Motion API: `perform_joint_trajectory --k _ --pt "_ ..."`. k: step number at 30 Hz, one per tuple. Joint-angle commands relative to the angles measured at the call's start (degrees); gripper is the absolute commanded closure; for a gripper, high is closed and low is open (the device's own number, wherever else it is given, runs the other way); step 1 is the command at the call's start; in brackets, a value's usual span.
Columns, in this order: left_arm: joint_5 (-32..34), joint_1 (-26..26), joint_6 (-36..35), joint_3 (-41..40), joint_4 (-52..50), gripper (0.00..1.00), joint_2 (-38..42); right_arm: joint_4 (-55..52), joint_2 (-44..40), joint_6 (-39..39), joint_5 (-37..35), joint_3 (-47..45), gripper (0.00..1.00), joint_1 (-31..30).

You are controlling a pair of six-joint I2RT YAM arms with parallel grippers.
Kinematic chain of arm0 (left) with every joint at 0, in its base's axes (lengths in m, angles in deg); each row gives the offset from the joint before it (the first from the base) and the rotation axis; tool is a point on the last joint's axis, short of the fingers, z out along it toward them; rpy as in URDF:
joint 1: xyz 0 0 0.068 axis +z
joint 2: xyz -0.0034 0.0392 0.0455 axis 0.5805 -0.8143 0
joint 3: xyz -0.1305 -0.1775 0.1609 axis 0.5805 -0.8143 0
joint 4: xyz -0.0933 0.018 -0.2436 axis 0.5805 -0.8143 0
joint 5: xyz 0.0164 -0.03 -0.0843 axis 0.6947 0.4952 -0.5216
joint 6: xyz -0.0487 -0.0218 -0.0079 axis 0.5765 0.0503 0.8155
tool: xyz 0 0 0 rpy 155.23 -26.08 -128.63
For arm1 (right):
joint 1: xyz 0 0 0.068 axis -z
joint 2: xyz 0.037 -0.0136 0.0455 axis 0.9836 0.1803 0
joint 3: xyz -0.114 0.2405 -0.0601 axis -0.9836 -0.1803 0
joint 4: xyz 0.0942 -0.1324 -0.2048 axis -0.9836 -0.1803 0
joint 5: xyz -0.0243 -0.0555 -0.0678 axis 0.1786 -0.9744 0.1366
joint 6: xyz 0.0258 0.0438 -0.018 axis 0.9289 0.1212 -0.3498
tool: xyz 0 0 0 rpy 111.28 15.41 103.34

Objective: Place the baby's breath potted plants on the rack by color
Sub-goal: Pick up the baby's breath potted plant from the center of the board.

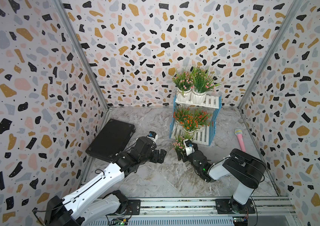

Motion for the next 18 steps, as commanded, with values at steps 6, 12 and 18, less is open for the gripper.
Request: perform_joint_trajectory --k 6,12,18 --pt "0.12 -0.15 -0.74 -0.21 1.22 0.01 0.56 -1.03 0.43 0.83 -0.68 1.55 0.07 0.53" --pt "0.17 -0.20 -0.61 -0.36 1.22 0.01 0.74 -0.84 -1.18 0.43 -0.30 0.75 0.23 0.53" --pt "0.33 -0.20 -0.58 -0.30 1.13 0.01 0.82 -6.28 -9.82 0.94 1.23 -1.77 0.29 0.49"
